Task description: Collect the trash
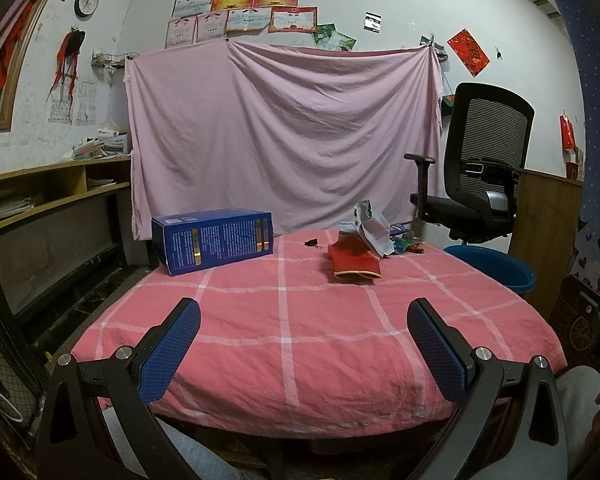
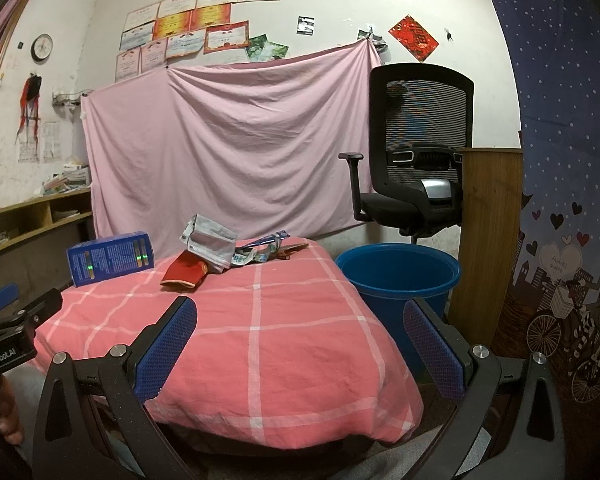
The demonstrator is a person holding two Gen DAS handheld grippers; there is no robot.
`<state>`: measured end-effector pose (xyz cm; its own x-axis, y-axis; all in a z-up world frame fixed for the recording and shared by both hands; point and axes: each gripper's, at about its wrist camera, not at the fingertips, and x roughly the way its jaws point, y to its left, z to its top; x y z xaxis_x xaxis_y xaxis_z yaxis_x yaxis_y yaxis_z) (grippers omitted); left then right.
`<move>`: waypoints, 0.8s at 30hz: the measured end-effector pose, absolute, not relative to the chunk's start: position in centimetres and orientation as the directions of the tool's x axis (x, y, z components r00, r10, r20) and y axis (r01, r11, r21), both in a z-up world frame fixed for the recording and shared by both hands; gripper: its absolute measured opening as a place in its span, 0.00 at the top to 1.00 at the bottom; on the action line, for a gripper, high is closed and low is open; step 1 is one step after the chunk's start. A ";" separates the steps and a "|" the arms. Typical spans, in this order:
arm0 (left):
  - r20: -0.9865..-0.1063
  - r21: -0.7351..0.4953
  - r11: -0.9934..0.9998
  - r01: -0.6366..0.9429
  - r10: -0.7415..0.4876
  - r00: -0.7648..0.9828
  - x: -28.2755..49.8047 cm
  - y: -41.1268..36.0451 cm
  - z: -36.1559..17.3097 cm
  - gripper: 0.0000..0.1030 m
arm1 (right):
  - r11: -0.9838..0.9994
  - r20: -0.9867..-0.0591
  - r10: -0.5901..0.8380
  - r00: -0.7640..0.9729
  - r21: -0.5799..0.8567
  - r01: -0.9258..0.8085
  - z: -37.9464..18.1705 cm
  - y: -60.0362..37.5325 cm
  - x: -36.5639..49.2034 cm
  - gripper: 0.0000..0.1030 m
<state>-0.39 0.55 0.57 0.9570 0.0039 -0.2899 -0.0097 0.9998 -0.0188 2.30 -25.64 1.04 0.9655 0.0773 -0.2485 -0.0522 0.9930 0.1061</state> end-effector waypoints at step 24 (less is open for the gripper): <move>-0.292 -0.013 1.000 -0.010 0.005 0.956 -0.4 0.5 0.6 0.02 | 0.992 -0.249 0.078 0.965 0.113 -0.051 1.0 -25.8 2.2 0.00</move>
<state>-0.39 0.50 0.60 0.9564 0.0054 -0.2920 -0.0097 0.9999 -0.0135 2.23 -25.80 1.02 0.9654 0.0777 -0.2489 -0.0507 0.9923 0.1130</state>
